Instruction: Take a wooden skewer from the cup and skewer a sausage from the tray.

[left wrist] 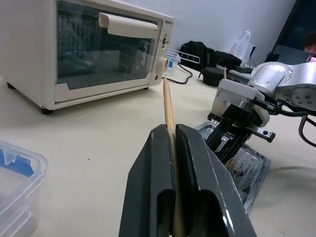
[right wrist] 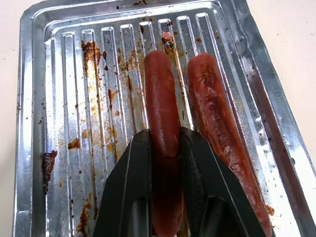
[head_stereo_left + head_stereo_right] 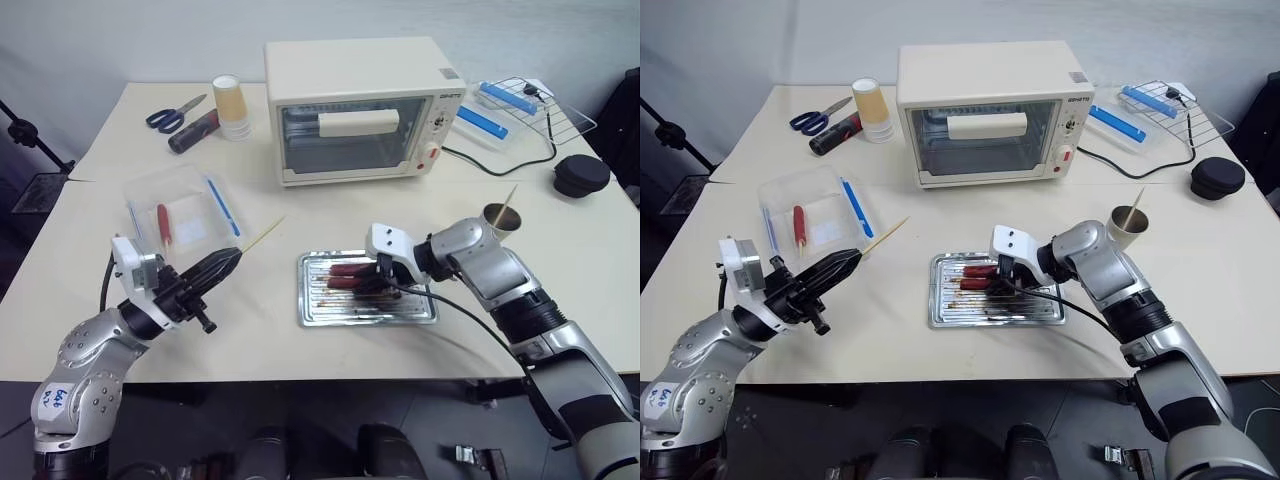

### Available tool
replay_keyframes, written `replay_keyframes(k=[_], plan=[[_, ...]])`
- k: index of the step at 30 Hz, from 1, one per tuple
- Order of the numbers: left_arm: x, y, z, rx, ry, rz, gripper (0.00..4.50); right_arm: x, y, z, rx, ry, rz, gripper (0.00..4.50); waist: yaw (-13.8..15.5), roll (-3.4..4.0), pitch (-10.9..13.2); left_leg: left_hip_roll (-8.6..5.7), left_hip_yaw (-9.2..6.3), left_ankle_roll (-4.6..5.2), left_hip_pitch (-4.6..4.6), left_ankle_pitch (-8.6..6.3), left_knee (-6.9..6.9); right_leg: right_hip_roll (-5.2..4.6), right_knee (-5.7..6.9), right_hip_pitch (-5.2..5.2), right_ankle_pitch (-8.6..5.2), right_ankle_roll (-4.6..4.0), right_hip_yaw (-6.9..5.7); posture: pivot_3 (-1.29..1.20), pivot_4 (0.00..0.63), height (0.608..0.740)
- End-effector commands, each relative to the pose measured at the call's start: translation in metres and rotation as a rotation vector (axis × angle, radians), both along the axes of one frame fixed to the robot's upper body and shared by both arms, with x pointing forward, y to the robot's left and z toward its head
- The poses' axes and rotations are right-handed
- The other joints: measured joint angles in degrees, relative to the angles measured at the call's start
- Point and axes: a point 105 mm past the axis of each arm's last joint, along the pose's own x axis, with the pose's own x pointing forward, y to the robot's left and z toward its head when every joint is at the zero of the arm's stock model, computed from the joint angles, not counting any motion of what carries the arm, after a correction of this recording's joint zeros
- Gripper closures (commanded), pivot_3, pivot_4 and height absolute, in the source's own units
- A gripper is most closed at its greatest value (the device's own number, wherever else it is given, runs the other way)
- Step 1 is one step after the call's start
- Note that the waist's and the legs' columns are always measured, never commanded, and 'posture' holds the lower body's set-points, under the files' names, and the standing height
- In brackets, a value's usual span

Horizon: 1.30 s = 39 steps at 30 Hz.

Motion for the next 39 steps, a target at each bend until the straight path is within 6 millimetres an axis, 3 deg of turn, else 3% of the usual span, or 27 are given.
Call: replay_keyframes(k=[1,4,8,12,20,24,39], plan=[[-0.001,-0.005,0.008,-0.007,-0.039,-0.024,4.5,-0.004,0.0,0.006,0.007,-0.012,0.023,3.89,0.01,0.0,0.0,0.0,0.0,0.0,0.0,0.0,0.0,0.0,0.0,0.0,0.0,0.0,0.0,0.0,0.15,0.74],[0.0,-0.006,0.008,-0.001,-0.04,-0.035,4.5,-0.003,0.001,0.008,0.017,-0.023,0.015,4.33,0.01,0.0,0.0,0.0,0.0,0.0,0.0,0.0,0.0,0.0,0.0,0.0,0.0,0.0,0.0,0.0,0.15,0.74],[-0.001,-0.009,0.006,0.035,-0.038,-0.074,4.5,-0.009,0.002,0.016,0.029,-0.022,0.046,4.33,0.02,0.0,0.0,0.0,0.0,0.0,0.0,0.0,-0.01,0.0,0.0,0.0,0.0,0.0,0.0,0.0,0.15,0.74],[-0.01,-0.017,-0.007,0.163,-0.009,-0.198,4.5,-0.02,-0.002,0.035,0.035,-0.039,0.077,4.33,0.02,0.0,0.0,-0.02,0.01,0.0,-0.01,0.0,-0.09,0.01,-0.04,-0.04,0.0,0.0,0.0,0.0,0.15,0.74],[-0.026,-0.026,-0.025,0.29,0.049,-0.42,4.5,-0.039,-0.024,0.063,0.027,-0.093,0.125,4.33,0.08,0.0,0.0,-0.01,0.03,-0.02,0.04,0.01,-0.43,-0.01,-0.26,-0.03,0.0,-0.01,-0.01,0.0,0.15,0.74],[-0.023,-0.03,-0.025,0.289,0.049,-0.454,4.5,-0.039,-0.031,0.065,0.019,-0.107,0.116,4.33,0.08,0.0,0.01,-0.02,0.04,-0.03,0.06,0.02,-0.48,0.0,-0.27,-0.04,-0.01,-0.01,-0.01,0.0,0.15,0.74],[-0.017,-0.039,-0.027,0.271,0.039,-0.47,4.5,-0.048,-0.026,0.065,0.038,-0.088,0.138,4.33,0.12,-0.01,0.01,-0.02,0.09,-0.03,0.08,0.03,-0.48,0.0,-0.25,-0.04,-0.01,-0.01,-0.01,0.0,0.15,0.74]])
